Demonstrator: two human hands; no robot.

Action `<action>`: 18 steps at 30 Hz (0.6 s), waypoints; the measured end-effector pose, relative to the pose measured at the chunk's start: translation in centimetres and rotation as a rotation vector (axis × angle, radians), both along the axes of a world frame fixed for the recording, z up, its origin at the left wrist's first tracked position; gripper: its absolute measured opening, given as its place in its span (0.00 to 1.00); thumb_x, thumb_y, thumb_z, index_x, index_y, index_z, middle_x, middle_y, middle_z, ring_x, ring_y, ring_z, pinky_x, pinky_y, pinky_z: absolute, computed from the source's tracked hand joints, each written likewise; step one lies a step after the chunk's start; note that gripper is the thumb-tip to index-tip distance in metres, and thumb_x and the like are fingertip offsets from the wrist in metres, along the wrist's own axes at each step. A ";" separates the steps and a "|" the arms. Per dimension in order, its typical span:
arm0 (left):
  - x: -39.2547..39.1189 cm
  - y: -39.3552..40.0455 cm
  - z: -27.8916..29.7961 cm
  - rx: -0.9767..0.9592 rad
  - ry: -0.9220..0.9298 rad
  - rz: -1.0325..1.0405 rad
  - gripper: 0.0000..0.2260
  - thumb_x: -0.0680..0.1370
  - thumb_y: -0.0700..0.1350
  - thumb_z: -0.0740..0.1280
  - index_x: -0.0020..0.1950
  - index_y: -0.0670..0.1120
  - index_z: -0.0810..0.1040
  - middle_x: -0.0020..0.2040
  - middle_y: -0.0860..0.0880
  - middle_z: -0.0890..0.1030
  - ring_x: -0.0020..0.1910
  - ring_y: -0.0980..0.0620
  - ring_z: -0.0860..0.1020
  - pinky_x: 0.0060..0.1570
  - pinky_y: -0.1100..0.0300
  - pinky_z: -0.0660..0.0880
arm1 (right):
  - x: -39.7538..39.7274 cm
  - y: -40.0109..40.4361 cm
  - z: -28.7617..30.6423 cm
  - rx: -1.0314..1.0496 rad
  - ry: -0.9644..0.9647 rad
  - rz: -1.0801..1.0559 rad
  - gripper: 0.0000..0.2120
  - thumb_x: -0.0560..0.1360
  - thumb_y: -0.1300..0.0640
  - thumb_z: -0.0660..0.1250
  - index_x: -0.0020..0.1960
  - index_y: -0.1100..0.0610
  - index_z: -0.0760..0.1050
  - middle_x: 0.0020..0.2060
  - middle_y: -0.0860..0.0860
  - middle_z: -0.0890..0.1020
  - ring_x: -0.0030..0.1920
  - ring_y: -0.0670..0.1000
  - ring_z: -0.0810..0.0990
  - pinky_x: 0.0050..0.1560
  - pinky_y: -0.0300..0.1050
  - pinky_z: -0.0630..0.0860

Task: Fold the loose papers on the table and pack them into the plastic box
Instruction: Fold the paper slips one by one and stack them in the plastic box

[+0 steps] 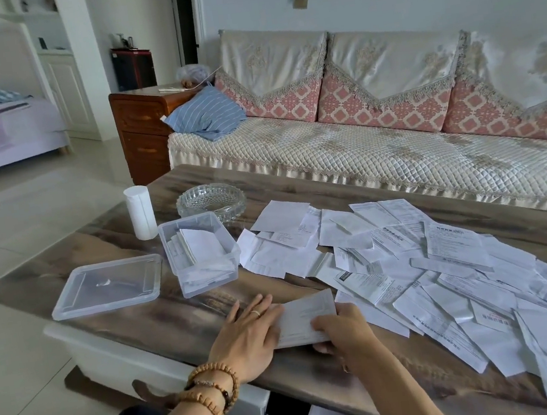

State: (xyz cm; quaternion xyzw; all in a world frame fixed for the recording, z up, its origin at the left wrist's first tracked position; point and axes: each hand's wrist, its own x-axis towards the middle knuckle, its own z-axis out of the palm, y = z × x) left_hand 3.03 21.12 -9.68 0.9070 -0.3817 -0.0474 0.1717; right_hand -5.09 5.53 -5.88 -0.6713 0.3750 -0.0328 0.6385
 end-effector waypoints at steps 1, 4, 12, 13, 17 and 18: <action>0.1 0.2 0.4 -0.069 0.015 0.037 0.18 0.84 0.50 0.53 0.74 0.52 0.67 0.76 0.55 0.64 0.76 0.56 0.59 0.76 0.58 0.51 | 0.1 0.1 0.1 -0.049 0.005 0.065 0.08 0.72 0.71 0.60 0.44 0.64 0.77 0.34 0.58 0.78 0.31 0.54 0.75 0.23 0.38 0.71; 1.4 1.3 2.1 -0.251 -0.130 0.242 0.09 0.81 0.48 0.61 0.57 0.51 0.79 0.57 0.56 0.77 0.56 0.54 0.78 0.53 0.61 0.76 | 0.7 -0.1 0.8 -0.162 -0.047 0.145 0.10 0.72 0.69 0.58 0.43 0.59 0.76 0.34 0.54 0.78 0.34 0.52 0.76 0.28 0.40 0.74; 6.9 6.7 5.6 -0.052 -0.369 0.566 0.20 0.68 0.52 0.75 0.57 0.49 0.77 0.62 0.45 0.72 0.52 0.44 0.77 0.41 0.51 0.80 | 5.4 -0.9 6.7 -0.388 -0.253 0.176 0.10 0.73 0.68 0.56 0.36 0.58 0.63 0.31 0.50 0.65 0.33 0.50 0.63 0.34 0.43 0.61; 7.2 7.1 5.4 -0.060 -0.351 0.564 0.17 0.72 0.51 0.73 0.59 0.50 0.77 0.67 0.45 0.69 0.57 0.44 0.76 0.47 0.50 0.80 | 6.5 -0.8 7.5 -0.444 -0.267 0.200 0.11 0.73 0.68 0.57 0.35 0.58 0.62 0.31 0.50 0.64 0.33 0.49 0.62 0.33 0.43 0.59; 8.2 8.4 4.8 -0.125 -0.210 0.453 0.08 0.80 0.45 0.63 0.57 0.53 0.78 0.76 0.51 0.61 0.66 0.52 0.72 0.55 0.62 0.76 | 12.4 0.1 10.6 -0.643 -0.355 0.372 0.11 0.71 0.68 0.60 0.34 0.57 0.62 0.30 0.50 0.62 0.32 0.49 0.60 0.31 0.43 0.56; 8.5 8.5 4.8 -0.142 -0.212 0.433 0.06 0.80 0.44 0.63 0.54 0.53 0.78 0.76 0.51 0.61 0.65 0.52 0.73 0.54 0.62 0.76 | 14.3 0.6 11.0 -0.673 -0.369 0.414 0.09 0.69 0.68 0.59 0.34 0.57 0.64 0.30 0.51 0.63 0.32 0.49 0.60 0.31 0.43 0.57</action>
